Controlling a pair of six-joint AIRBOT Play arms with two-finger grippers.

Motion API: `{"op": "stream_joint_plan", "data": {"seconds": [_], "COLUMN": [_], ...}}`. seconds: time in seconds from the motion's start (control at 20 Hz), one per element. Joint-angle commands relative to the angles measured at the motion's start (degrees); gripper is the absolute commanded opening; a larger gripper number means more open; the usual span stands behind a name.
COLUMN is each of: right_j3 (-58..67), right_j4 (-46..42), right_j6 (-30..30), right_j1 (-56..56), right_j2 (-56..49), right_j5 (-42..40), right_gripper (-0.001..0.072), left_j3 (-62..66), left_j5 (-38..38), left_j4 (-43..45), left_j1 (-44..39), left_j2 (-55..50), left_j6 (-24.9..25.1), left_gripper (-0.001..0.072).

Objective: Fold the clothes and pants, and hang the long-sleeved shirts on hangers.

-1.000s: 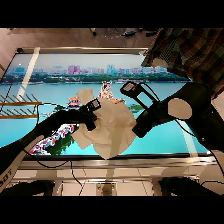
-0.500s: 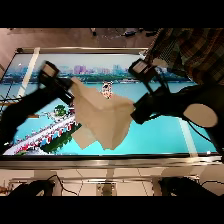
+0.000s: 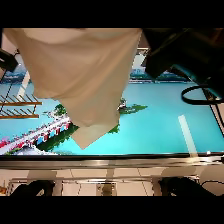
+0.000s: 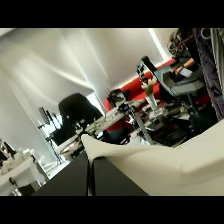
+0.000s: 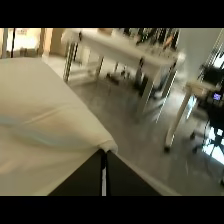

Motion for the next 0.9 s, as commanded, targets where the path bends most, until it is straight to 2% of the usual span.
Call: {"op": "stream_joint_plan", "data": {"seconds": [0.0,0.15,0.25,0.3,0.4,0.5,0.75,0.8,0.85], "right_j3": [1.31,1.16,-0.13,-2.21,-8.92,-16.85,-30.56,-31.47,-31.41], "right_j4": [-0.35,-0.66,-0.42,0.04,1.27,2.84,14.49,16.02,17.27], "right_j6": [-0.72,-0.72,-0.68,-0.68,-0.74,-0.74,-0.70,-0.70,-0.68], "right_j1": [0.00,-0.63,-3.96,-6.56,-11.72,-15.76,-19.98,-19.93,-19.96], "right_j2": [-0.44,-3.54,-6.56,-7.80,-8.87,-8.96,-9.01,-9.01,-8.98], "right_j5": [-5.09,5.11,15.69,20.37,24.09,22.23,6.93,4.28,3.67], "right_gripper": [0.0020,0.0021,0.0021,0.0021,0.0021,0.0022,0.0023,0.0067,0.0218], "left_j3": [2.43,1.73,-3.04,-6.97,-16.59,-24.90,-31.36,-31.36,-31.36], "left_j5": [8.74,29.46,36.20,36.65,35.63,33.48,29.88,28.92,28.13], "left_j4": [0.96,-0.81,-2.60,-3.89,-5.51,-5.60,-10.03,-10.03,-10.03], "left_j1": [0.11,-0.48,-2.43,-3.85,-8.13,-12.66,-23.93,-26.36,-28.87], "left_j2": [0.26,-2.10,-4.11,-4.68,-5.49,-6.69,-12.26,-13.42,-14.73], "left_j6": [-6.56,-22.36,-32.37,-34.25,-34.49,-36.54,-37.70,-37.70,-37.70], "left_gripper": [0.0034,0.0034,0.0035,0.0035,0.0035,0.0035,0.0035,0.0035,0.0035]}}
